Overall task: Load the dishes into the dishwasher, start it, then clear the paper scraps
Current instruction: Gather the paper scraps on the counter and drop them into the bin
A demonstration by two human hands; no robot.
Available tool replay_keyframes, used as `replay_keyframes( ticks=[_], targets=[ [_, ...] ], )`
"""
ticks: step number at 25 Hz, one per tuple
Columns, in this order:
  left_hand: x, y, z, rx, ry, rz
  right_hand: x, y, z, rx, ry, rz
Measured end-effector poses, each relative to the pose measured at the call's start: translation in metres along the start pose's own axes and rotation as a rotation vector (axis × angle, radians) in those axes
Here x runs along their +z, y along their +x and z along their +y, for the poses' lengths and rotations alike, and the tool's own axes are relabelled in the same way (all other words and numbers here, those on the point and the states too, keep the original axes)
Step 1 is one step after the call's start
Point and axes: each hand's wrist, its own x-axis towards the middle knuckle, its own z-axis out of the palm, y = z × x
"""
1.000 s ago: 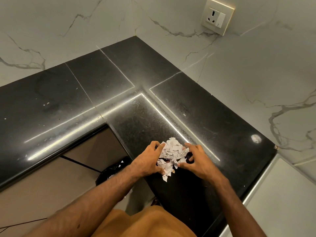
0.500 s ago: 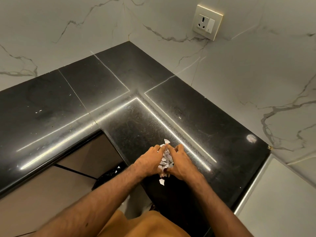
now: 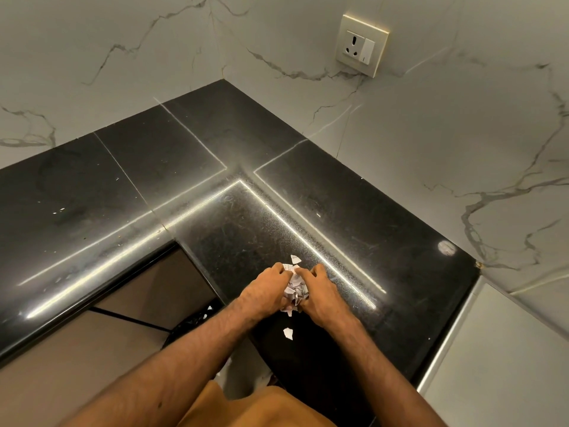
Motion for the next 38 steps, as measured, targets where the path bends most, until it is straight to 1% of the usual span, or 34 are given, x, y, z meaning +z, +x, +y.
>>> replay_keyframes(
  ticks=[5,9,13,19,29,33,35,38],
  targets=[
    [-0.002,0.003,0.001,-0.005,-0.06,0.017,-0.002,0.0,-0.004,0.001,-0.002,0.013],
    [-0.004,-0.001,-0.005,-0.002,-0.085,-0.023,-0.004,0.0,0.0,-0.014,0.007,0.026],
    [-0.004,-0.005,-0.014,-0.029,-0.132,-0.028,-0.003,0.0,0.005,-0.018,-0.007,0.056],
    [-0.011,0.003,-0.004,-0.018,-0.128,0.051,-0.004,0.003,0.002,-0.003,0.004,0.115],
    [-0.023,0.009,0.01,0.029,-0.249,0.174,-0.037,-0.011,-0.013,0.027,0.017,0.26],
    [-0.038,-0.008,-0.004,0.068,-0.306,0.202,-0.037,-0.012,-0.036,0.089,0.078,0.251],
    [-0.045,-0.023,-0.024,0.046,-0.325,0.222,-0.03,-0.007,-0.058,0.062,0.064,0.244],
    [-0.048,-0.051,-0.066,-0.045,-0.396,0.265,-0.01,0.008,-0.098,-0.017,0.051,0.186]
  ],
)
